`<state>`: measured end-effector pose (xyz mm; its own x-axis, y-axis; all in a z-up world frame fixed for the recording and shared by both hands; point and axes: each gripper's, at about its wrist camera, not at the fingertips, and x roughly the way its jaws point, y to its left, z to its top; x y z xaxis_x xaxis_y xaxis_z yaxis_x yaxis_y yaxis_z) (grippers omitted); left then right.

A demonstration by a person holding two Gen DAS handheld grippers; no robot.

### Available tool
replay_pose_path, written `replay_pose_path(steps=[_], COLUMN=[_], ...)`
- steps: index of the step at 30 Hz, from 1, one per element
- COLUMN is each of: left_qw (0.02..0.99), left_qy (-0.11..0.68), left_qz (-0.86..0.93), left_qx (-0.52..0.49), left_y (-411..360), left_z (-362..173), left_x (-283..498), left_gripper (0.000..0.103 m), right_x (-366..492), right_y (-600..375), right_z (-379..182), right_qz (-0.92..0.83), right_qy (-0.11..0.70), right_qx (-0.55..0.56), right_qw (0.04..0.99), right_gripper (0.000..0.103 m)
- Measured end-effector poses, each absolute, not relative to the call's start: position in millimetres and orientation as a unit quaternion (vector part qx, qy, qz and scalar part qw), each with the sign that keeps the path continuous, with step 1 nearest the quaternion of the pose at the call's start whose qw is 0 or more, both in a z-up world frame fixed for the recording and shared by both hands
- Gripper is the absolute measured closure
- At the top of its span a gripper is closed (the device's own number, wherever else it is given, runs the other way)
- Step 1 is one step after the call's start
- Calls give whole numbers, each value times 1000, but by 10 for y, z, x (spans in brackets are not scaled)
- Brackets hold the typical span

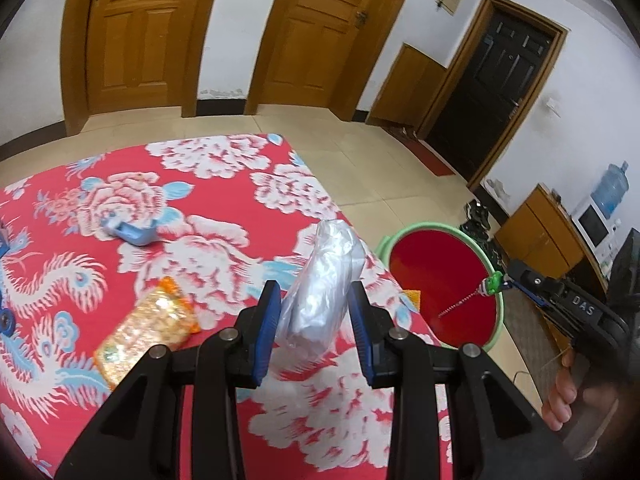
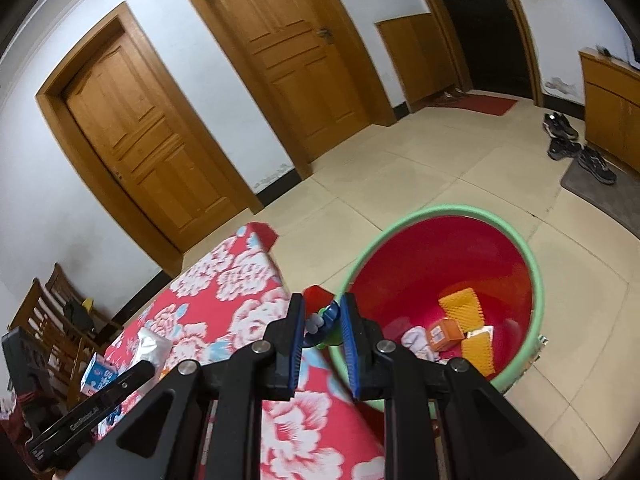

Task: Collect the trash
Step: 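Carry both items over the bucket while the right gripper releases the green figure, then open the left gripper to drop the clear bag into the bucket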

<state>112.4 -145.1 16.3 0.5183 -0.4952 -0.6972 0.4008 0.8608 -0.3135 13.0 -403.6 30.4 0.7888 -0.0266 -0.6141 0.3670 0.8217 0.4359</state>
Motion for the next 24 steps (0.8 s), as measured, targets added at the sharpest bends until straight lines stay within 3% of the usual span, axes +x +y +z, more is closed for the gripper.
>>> replay_pose_path(steps=[14, 24], left_qw=[852, 833], left_qy=[427, 441], left_qz=[-304, -333], left_qx=[-16, 4], left_y=[-2050, -2501], left_z=[81, -72], left_x=[1029, 1038], left_gripper=[68, 68], right_x=[-18, -200], right_y=[-4403, -4606], right_z=[102, 42], right_qz=[-134, -162], right_qy=[314, 313], right_qx=[306, 307], right_qw=[889, 884], right_gripper=[81, 66])
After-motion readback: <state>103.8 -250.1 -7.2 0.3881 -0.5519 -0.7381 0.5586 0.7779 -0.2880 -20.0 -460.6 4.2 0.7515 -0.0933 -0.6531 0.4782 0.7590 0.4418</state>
